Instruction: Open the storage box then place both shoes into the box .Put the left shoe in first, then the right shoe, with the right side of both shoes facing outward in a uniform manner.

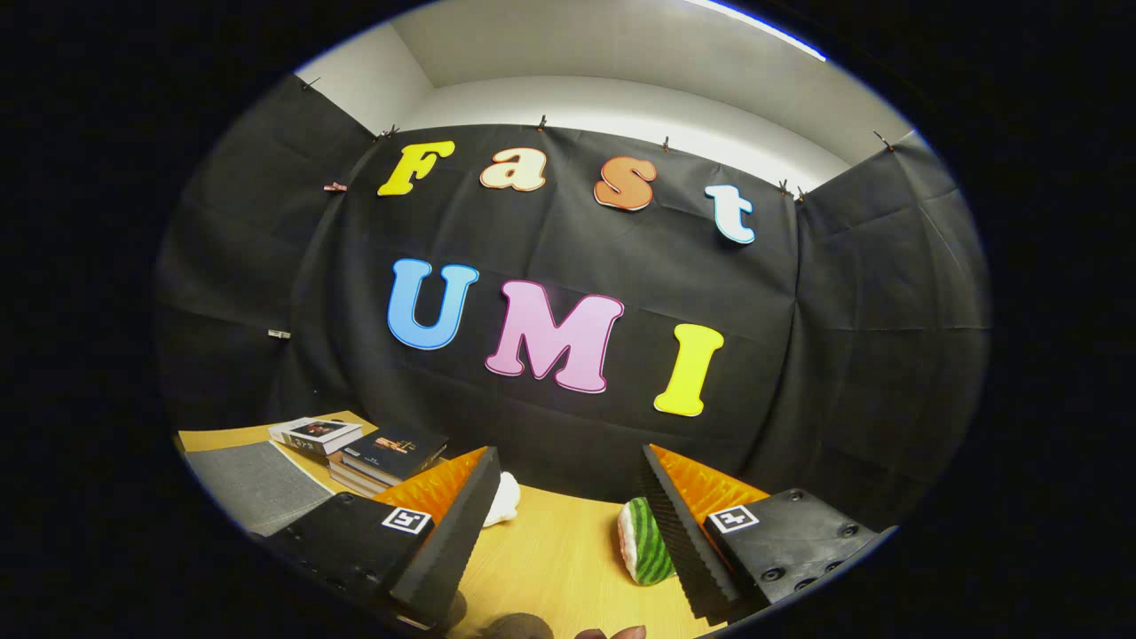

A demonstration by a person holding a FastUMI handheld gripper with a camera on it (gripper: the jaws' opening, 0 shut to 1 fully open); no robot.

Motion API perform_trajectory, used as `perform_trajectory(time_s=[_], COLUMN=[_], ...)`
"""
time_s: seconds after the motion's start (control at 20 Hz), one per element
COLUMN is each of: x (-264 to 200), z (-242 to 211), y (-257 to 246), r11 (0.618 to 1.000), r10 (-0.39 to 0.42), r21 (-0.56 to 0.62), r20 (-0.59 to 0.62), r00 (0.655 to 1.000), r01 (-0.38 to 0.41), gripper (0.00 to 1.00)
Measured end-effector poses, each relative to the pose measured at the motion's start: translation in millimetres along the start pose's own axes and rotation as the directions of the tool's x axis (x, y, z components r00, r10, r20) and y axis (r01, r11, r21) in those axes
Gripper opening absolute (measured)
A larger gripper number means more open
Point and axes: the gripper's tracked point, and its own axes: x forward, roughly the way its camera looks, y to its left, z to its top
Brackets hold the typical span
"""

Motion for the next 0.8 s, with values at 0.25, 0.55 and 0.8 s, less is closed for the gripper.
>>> perform_trajectory(time_s=[0.25, 0.55, 0.8], x=[2, 0, -16], z=[-5, -19, -42], y=[12, 70, 136], r11=[0.998, 0.952, 0.822], r10=[0.053, 0.284, 0.532], r21=[0.020, 0.143, 0.340], r20=[-0.019, -0.092, -0.173], r00=[0.998, 0.954, 0.829], r01=[-0.052, -0.270, -0.456], gripper=[0.97, 0.97, 0.97])
